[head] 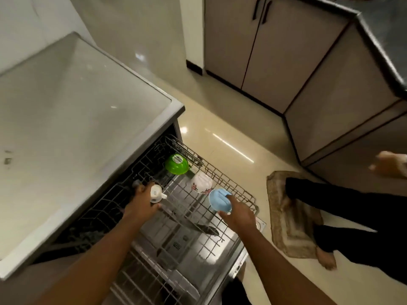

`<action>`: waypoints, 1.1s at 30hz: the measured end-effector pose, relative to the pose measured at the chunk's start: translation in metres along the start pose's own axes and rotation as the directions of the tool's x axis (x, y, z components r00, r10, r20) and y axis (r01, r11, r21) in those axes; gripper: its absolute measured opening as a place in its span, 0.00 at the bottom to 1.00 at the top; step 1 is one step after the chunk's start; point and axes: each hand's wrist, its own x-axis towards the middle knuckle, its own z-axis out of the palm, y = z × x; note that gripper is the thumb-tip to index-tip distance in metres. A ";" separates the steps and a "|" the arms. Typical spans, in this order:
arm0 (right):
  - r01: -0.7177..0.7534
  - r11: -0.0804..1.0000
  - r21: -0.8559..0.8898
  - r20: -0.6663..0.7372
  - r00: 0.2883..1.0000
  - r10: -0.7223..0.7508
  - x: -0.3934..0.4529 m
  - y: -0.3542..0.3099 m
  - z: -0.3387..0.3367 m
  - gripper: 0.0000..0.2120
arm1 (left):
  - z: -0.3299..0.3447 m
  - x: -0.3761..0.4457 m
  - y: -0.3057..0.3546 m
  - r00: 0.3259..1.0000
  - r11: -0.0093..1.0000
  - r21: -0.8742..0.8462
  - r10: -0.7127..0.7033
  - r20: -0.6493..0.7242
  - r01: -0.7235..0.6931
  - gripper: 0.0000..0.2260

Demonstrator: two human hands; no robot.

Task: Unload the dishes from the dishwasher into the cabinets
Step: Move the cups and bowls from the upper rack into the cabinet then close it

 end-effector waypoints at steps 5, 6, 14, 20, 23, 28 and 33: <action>0.042 0.985 -0.169 0.020 0.999 -0.039 0.056 0.010 0.025 0.34 | 0.035 0.052 -0.008 0.998 0.998 0.002 -0.058 -0.028 0.058 0.35; 0.040 0.981 -0.191 0.022 0.999 -0.036 0.064 0.011 0.032 0.34 | 0.042 0.061 -0.011 0.998 0.998 0.002 -0.058 -0.035 0.058 0.35; -0.061 0.995 -0.082 0.032 0.997 0.063 0.090 0.019 0.070 0.38 | 0.078 0.094 -0.049 0.998 0.998 0.025 -0.058 -0.020 0.058 0.32; -0.080 0.990 0.113 0.017 0.997 0.078 0.082 0.023 0.086 0.39 | 0.077 0.090 -0.053 0.997 0.999 0.040 -0.015 -0.080 0.018 0.23; -0.057 0.988 0.144 -0.006 0.998 0.058 0.066 0.019 0.090 0.40 | 0.069 0.068 -0.049 0.994 0.995 0.098 0.034 -0.104 -0.024 0.28; -0.010 0.971 0.239 -0.074 0.997 0.028 0.025 0.011 0.084 0.41 | 0.048 0.005 -0.031 0.985 0.982 0.131 0.147 -0.088 -0.135 0.23; 0.023 0.939 0.342 -0.143 0.989 0.028 -0.031 0.004 0.069 0.41 | 0.039 -0.046 -0.029 0.965 0.957 0.132 0.262 -0.001 -0.260 0.21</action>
